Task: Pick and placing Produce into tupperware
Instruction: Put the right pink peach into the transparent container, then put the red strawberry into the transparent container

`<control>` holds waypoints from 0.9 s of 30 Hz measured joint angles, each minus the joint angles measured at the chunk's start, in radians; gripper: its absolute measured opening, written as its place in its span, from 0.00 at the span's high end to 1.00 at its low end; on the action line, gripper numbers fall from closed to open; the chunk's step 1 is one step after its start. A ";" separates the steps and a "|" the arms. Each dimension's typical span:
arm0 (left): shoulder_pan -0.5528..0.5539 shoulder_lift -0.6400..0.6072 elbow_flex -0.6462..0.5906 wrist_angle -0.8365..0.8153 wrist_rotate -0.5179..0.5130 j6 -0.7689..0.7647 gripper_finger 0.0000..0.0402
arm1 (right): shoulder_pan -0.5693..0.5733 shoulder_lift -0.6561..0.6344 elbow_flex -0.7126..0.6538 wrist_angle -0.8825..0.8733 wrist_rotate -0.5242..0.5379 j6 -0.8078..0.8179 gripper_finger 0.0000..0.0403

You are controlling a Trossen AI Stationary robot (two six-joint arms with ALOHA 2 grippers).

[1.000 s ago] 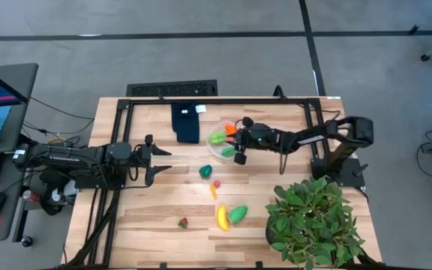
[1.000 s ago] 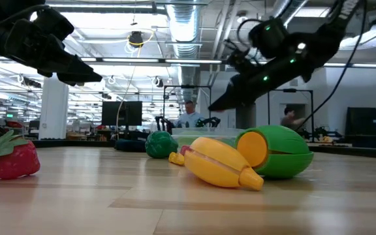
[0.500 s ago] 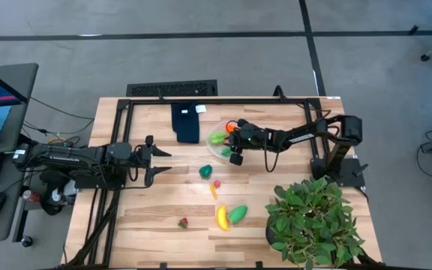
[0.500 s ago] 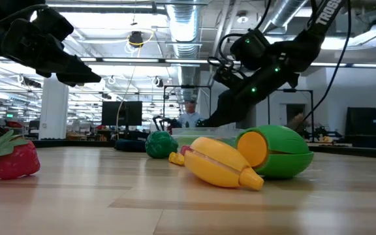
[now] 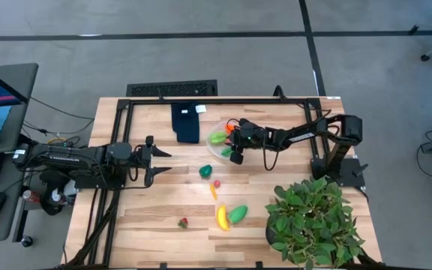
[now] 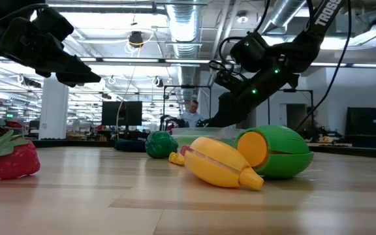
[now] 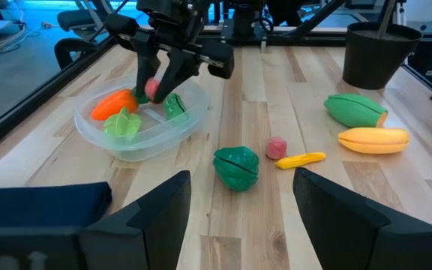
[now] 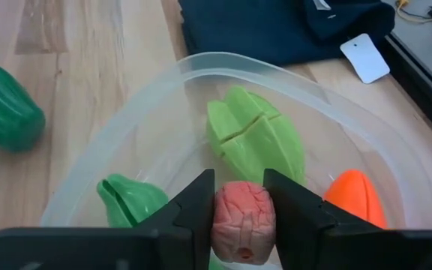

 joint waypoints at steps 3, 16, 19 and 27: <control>0.000 0.000 0.000 0.000 0.000 0.000 0.43 | 0.000 0.000 0.000 0.000 0.000 -0.001 0.67; 0.000 0.000 0.000 -0.002 0.002 0.002 0.43 | 0.042 -0.073 0.000 -0.003 0.000 -0.061 0.49; 0.000 0.000 0.000 -0.002 -0.009 -0.014 0.43 | 0.065 -0.142 0.001 -0.014 0.001 -0.078 0.49; 0.000 0.000 0.000 0.007 -0.230 -0.107 0.43 | 0.157 -0.327 0.000 -0.208 0.001 -0.081 0.52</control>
